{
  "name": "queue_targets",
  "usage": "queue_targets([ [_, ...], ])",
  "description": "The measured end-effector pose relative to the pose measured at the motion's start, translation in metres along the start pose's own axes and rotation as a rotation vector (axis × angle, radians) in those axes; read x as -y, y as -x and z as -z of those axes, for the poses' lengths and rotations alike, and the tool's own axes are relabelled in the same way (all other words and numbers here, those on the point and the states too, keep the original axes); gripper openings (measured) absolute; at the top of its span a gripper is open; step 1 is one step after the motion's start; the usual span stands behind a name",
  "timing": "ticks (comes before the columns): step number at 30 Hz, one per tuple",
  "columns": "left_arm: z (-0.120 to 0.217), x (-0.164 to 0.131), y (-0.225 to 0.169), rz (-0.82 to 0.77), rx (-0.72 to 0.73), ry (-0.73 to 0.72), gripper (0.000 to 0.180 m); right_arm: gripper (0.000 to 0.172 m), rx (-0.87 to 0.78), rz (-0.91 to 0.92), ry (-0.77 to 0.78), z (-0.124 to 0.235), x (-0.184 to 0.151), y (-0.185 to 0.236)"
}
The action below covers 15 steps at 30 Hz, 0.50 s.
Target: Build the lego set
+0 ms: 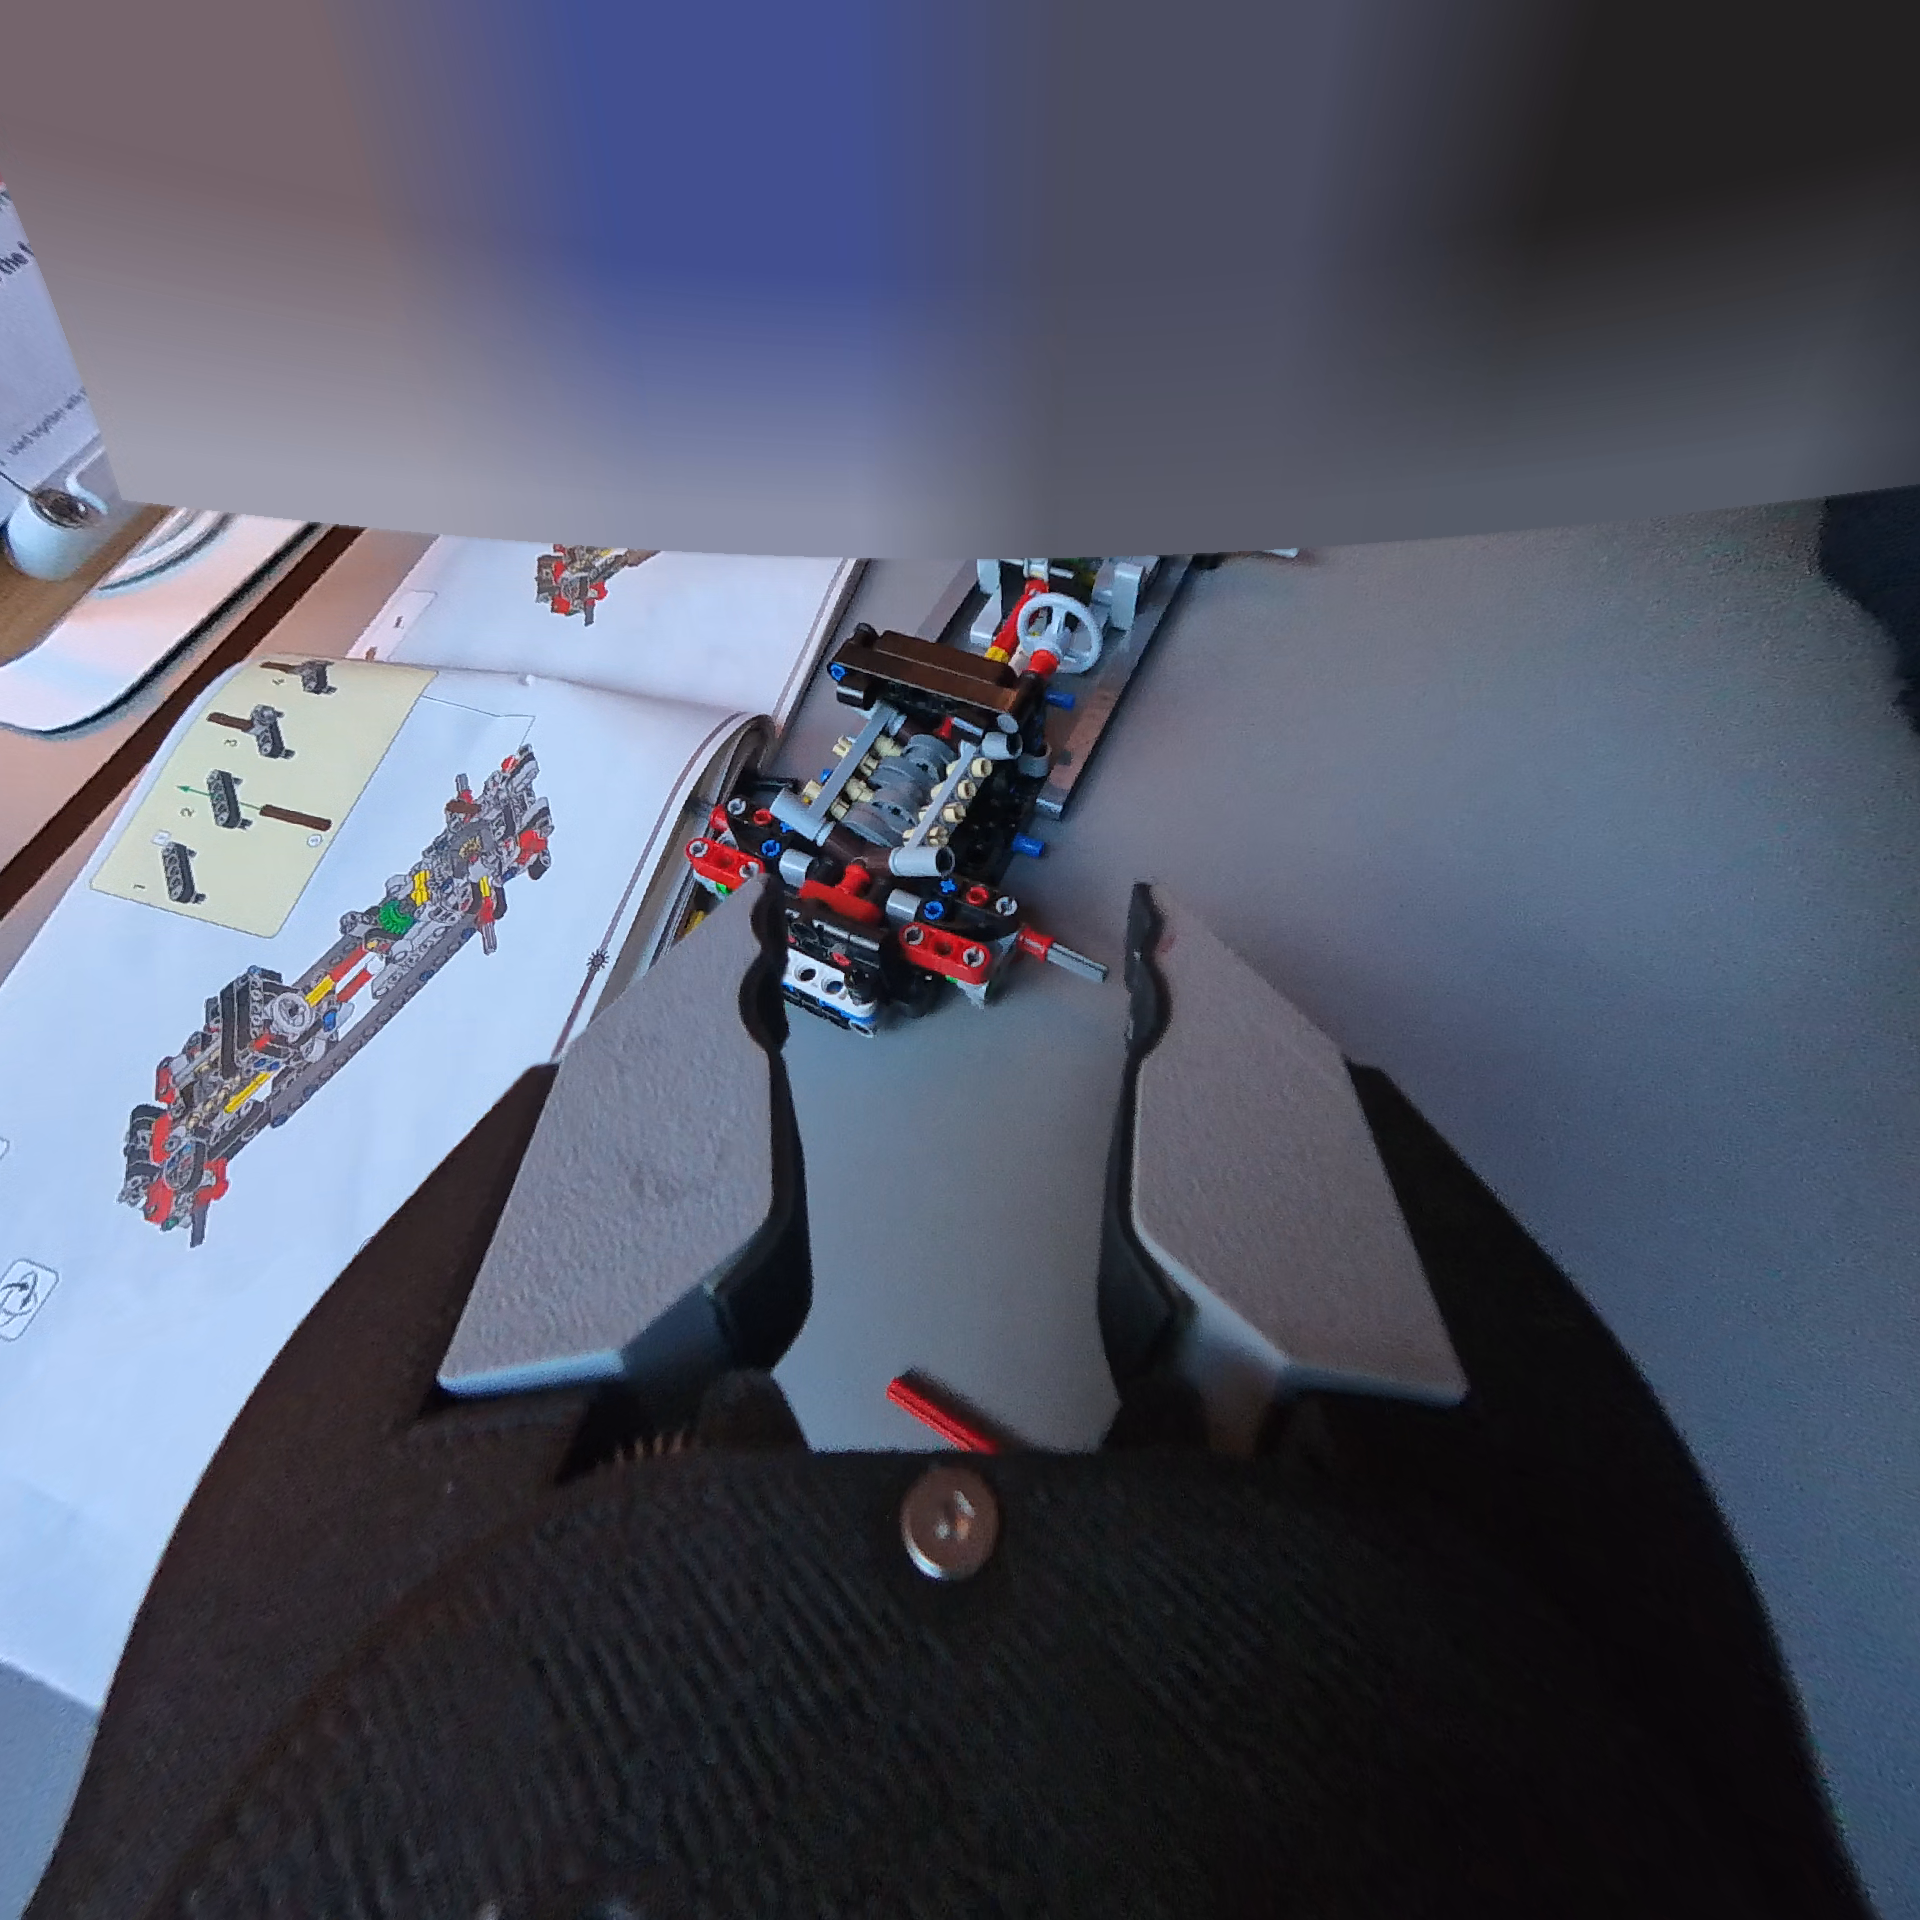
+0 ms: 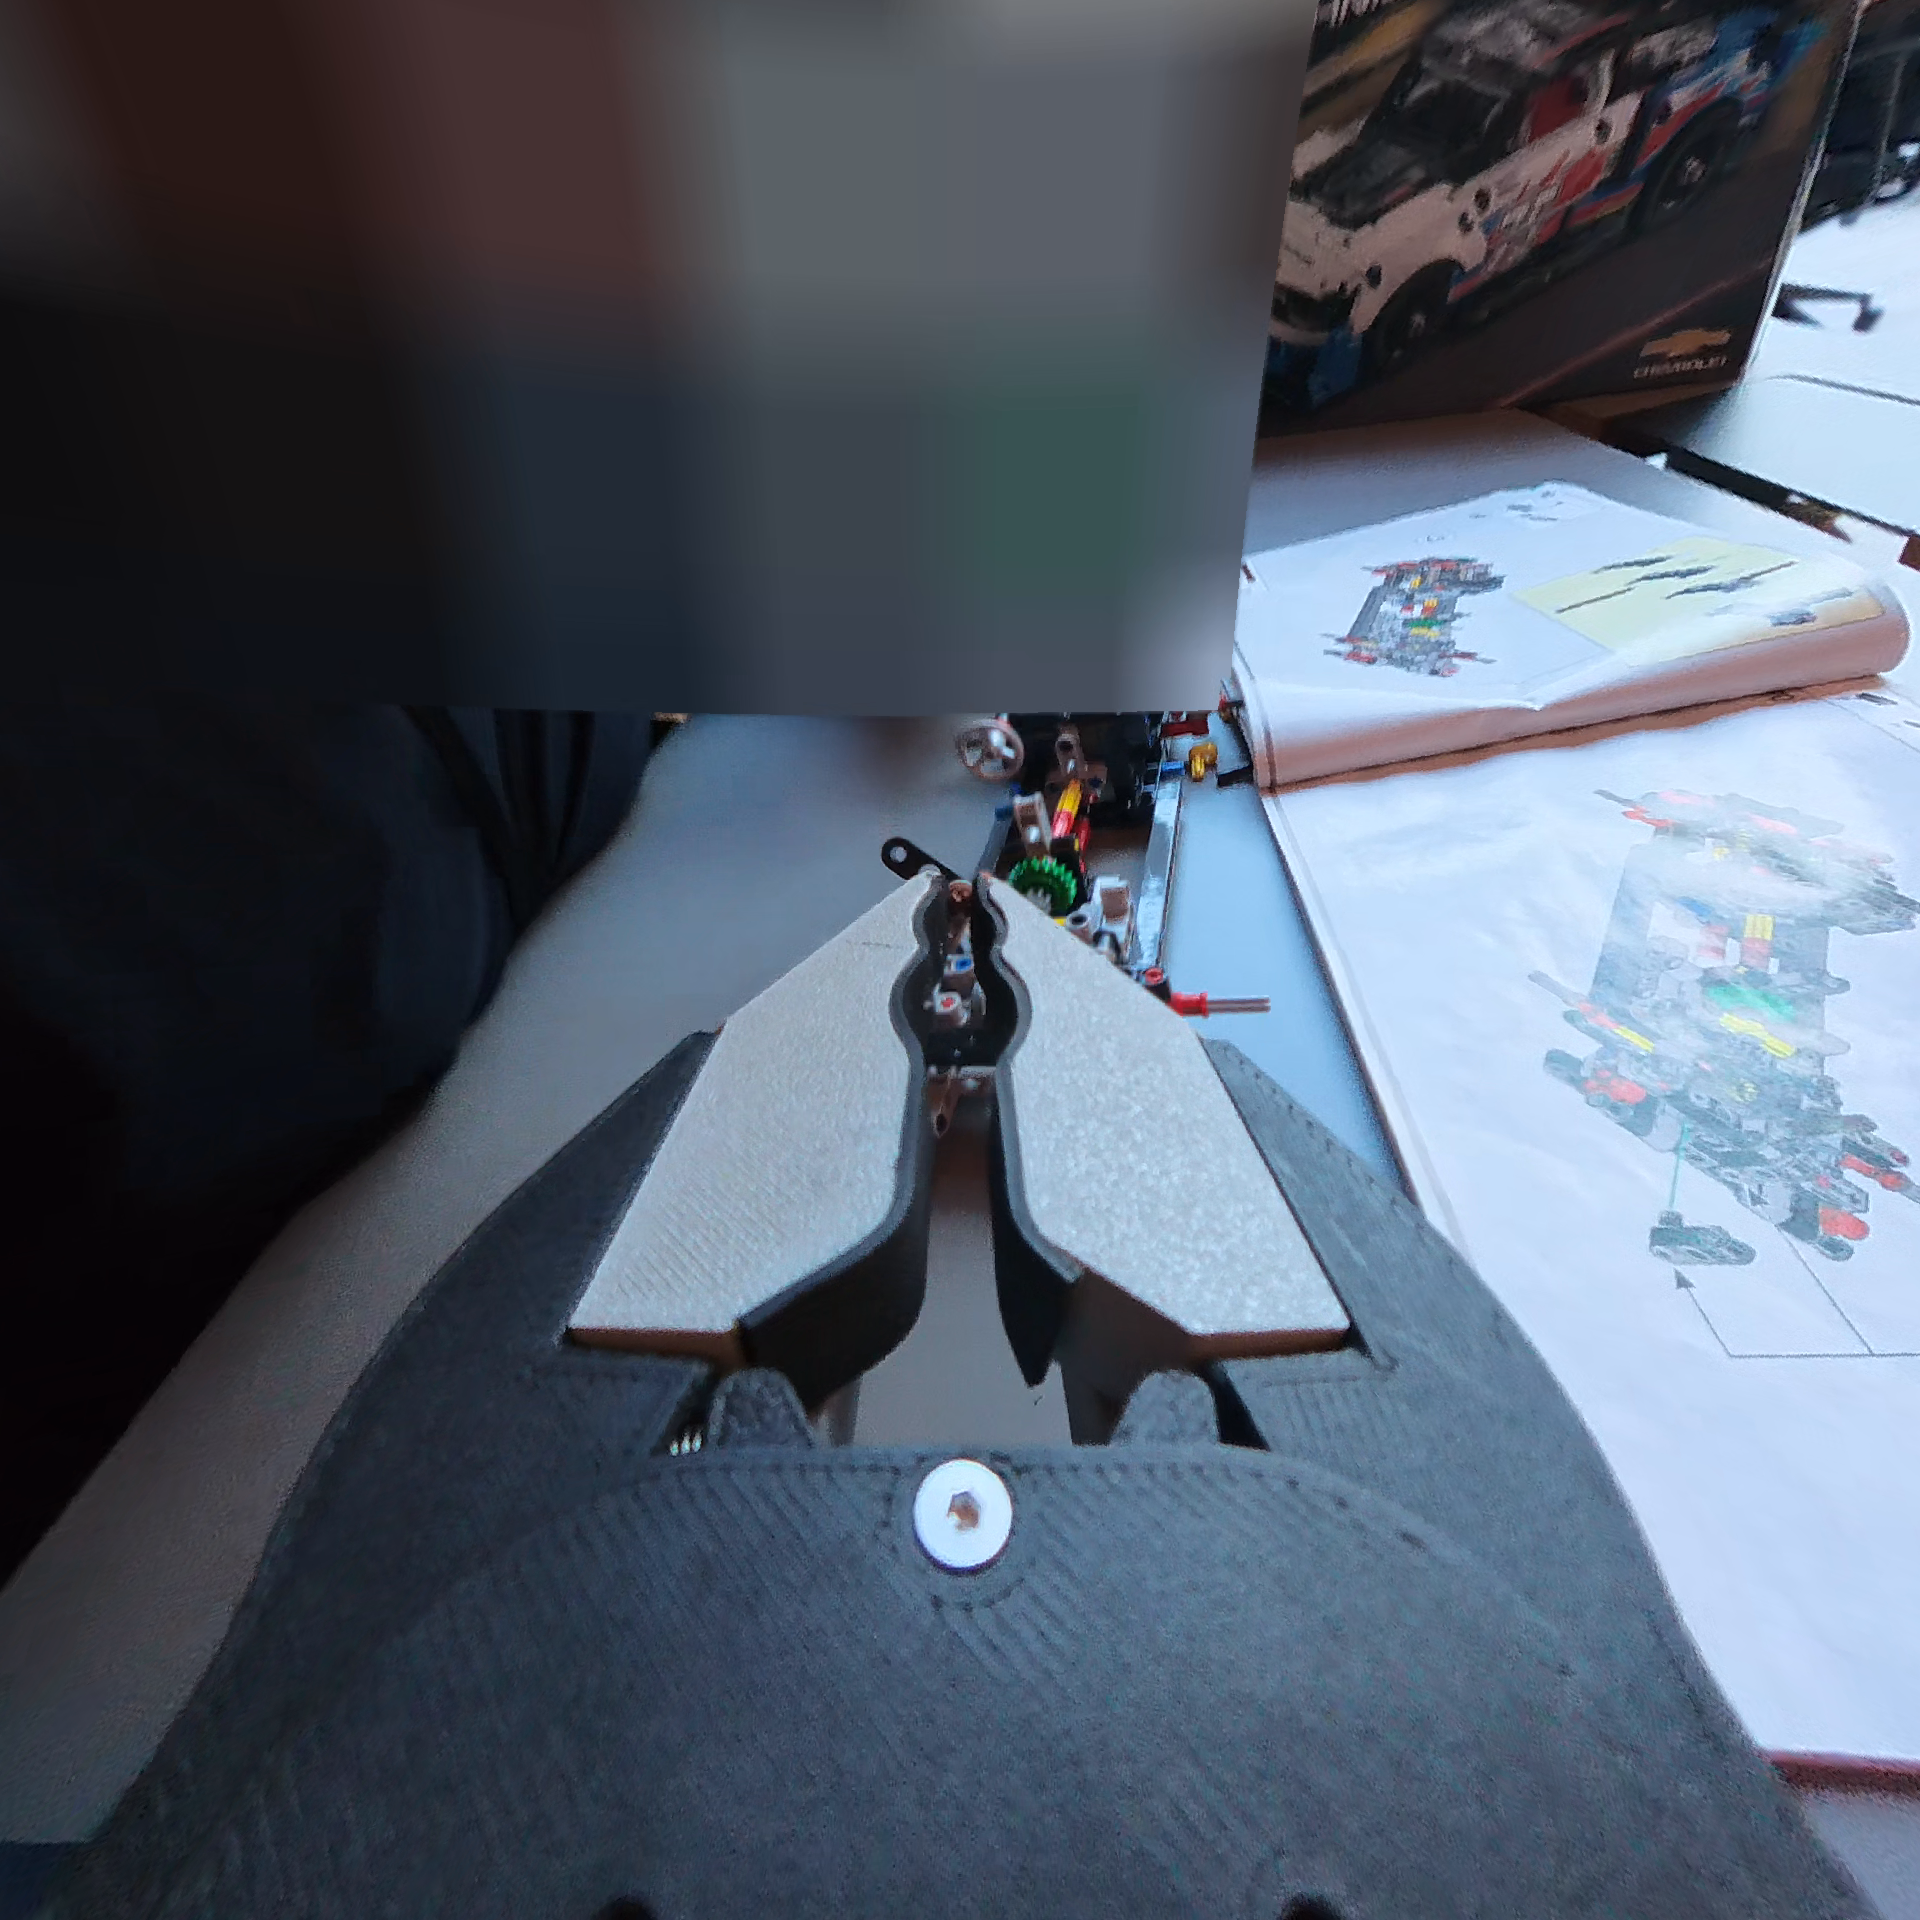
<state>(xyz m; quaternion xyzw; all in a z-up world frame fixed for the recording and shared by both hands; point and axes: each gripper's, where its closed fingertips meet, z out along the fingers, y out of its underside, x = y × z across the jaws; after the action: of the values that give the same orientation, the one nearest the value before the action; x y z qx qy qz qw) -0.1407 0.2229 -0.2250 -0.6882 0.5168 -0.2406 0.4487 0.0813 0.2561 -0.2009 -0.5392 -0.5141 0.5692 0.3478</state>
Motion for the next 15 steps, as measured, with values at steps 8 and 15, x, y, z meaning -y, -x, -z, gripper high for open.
queue_targets([
  [8,-0.005,-0.001,-0.004,-0.047,0.018,0.03,0.063,0.0,-0.106,0.18,0.183,0.002,-0.005,0.015],
  [15,-0.009,-0.008,0.002,-0.007,0.016,0.04,0.062,0.0,-0.232,0.33,0.453,0.002,-0.019,0.012],
])
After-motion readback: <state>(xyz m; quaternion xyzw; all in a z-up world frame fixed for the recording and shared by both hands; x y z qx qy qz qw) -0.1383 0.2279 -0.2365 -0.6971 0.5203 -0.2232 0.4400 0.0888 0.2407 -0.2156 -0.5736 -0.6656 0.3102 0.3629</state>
